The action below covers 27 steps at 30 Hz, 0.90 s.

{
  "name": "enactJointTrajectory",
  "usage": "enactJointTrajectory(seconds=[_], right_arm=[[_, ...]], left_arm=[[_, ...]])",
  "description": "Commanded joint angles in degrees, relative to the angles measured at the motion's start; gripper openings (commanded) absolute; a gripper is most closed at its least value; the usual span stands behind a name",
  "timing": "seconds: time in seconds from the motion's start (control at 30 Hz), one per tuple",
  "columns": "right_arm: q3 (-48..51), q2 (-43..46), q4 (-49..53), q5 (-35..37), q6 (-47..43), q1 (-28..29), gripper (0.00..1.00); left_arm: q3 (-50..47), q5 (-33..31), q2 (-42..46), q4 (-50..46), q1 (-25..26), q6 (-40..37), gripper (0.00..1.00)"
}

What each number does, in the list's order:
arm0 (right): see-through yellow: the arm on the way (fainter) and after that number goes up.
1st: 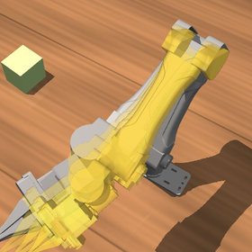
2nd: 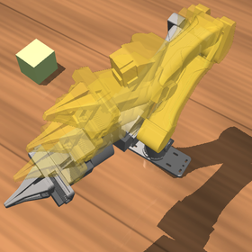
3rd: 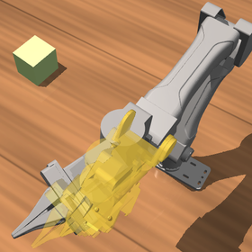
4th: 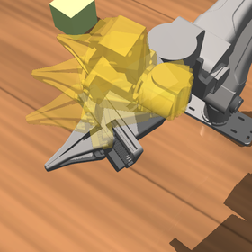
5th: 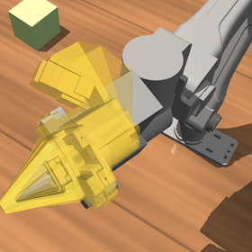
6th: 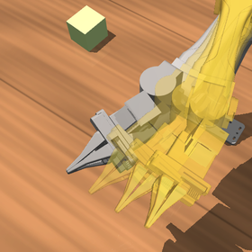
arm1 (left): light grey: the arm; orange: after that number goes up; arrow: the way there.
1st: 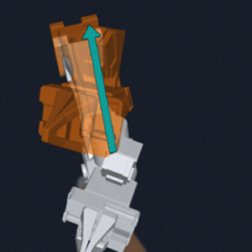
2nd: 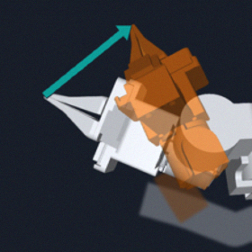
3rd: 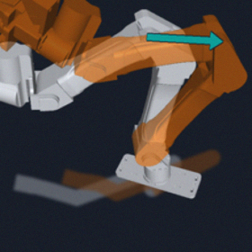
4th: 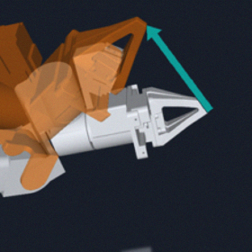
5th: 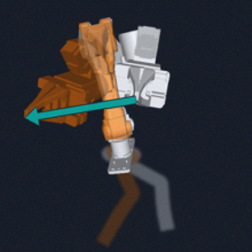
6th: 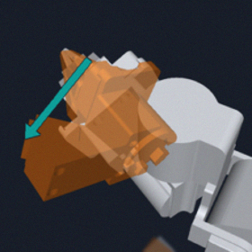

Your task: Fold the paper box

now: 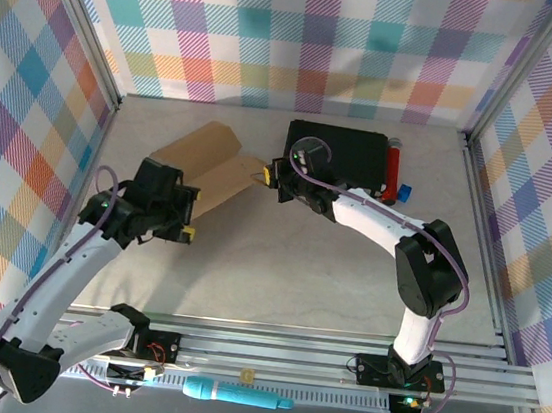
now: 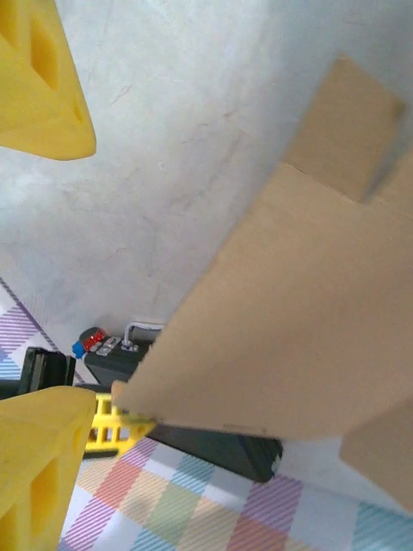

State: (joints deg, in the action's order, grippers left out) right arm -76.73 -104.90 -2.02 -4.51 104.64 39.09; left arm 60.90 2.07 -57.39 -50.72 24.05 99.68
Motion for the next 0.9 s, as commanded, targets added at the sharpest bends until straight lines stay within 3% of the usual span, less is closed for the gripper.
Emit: enactJointTrajectory(seconds=[0.0,0.1,0.3,0.47,0.6,0.77,0.87], right_arm=[[-1.28,1.00,0.93,-0.06,1.84,0.27,0.00],[-0.38,1.76,0.55,0.03,2.57,0.26,0.00],[0.79,2.85,-0.05,-0.23,3.29,0.26,0.00],[1.45,3.82,-0.14,-0.03,3.86,0.28,0.00],[1.75,4.15,-0.14,-0.56,4.12,0.26,0.00],[1.02,4.72,1.69,-1.67,3.35,0.15,0.00],[-0.90,5.32,5.66,-2.21,0.65,-0.05,0.00]], left_arm=[[-2.01,-1.24,-0.90,6.11,2.04,12.68,0.73],[-4.07,-2.19,-3.05,12.52,2.63,15.41,0.73],[-3.93,-4.33,-7.85,16.53,3.46,16.69,0.73],[-6.71,-7.70,-9.48,20.74,3.45,16.64,0.66],[-8.23,-10.59,-9.31,21.54,3.46,16.01,0.47],[-7.93,-13.13,-8.61,21.13,3.04,14.12,0.01],[-5.56,-13.38,-8.04,18.14,2.59,12.03,0.00]])
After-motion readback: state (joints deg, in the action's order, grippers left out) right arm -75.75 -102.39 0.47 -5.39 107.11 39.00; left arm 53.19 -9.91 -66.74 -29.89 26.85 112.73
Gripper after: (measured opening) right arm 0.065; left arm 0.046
